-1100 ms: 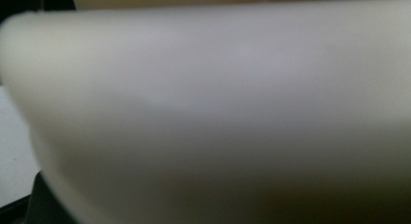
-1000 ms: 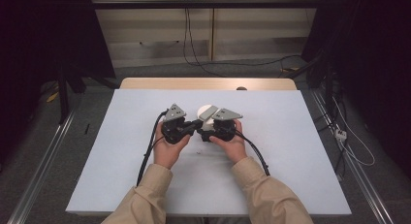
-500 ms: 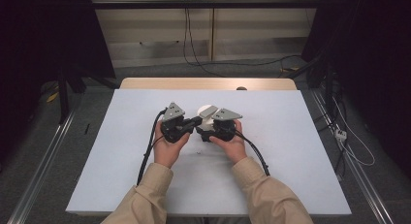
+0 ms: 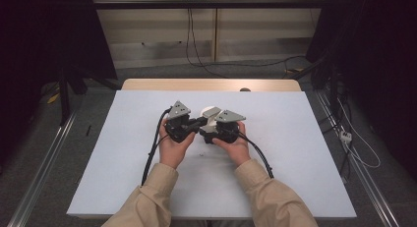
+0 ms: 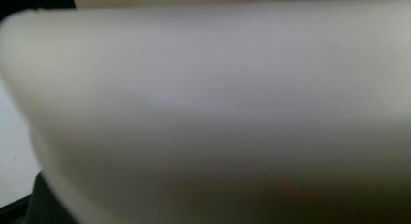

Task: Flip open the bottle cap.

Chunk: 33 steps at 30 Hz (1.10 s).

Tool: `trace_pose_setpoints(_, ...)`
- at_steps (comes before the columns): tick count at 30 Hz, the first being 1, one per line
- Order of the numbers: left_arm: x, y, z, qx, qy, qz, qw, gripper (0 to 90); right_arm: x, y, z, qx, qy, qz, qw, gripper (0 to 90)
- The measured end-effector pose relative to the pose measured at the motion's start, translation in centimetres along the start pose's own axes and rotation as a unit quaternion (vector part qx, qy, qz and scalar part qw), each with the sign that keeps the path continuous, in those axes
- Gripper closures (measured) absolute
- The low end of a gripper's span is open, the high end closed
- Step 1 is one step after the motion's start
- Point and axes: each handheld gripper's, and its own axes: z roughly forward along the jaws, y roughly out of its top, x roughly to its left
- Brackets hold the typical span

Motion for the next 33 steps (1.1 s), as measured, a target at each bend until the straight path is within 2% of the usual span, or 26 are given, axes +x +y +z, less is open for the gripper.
trace_pose_setpoints(3, 0.0, 0.2, 0.0, 0.003, 0.001, 0.004, 1.0, 90.0, 0.0, 0.0, 0.0, 0.0, 0.0, 0.0, 1.0, 18.4)
trace_pose_setpoints(19, 0.0, 1.2, 0.2, 0.005, -0.011, -0.002, 0.9999, 90.0, 0.0, 0.0, 0.0, 0.0, 0.0, 0.0, 1.0, 18.4)
trace_pose_setpoints(22, 0.1, 1.4, 0.2, 0.001, -0.013, -0.008, 0.9999, 90.0, 0.0, 0.0, 0.0, 0.0, -0.001, -0.001, 1.0, 18.4)
trace_pose_setpoints(27, 0.1, 1.8, 0.4, 0.006, -0.014, -0.005, 0.9999, 90.0, 0.0, 0.0, 0.0, 0.0, 0.0, -0.002, 1.0, 18.4)
trace_pose_setpoints(33, 0.3, 2.1, 0.4, 0.001, -0.011, -0.006, 0.9999, 90.0, 0.0, 0.0, 0.0, 0.0, -0.001, -0.001, 1.0, 18.4)
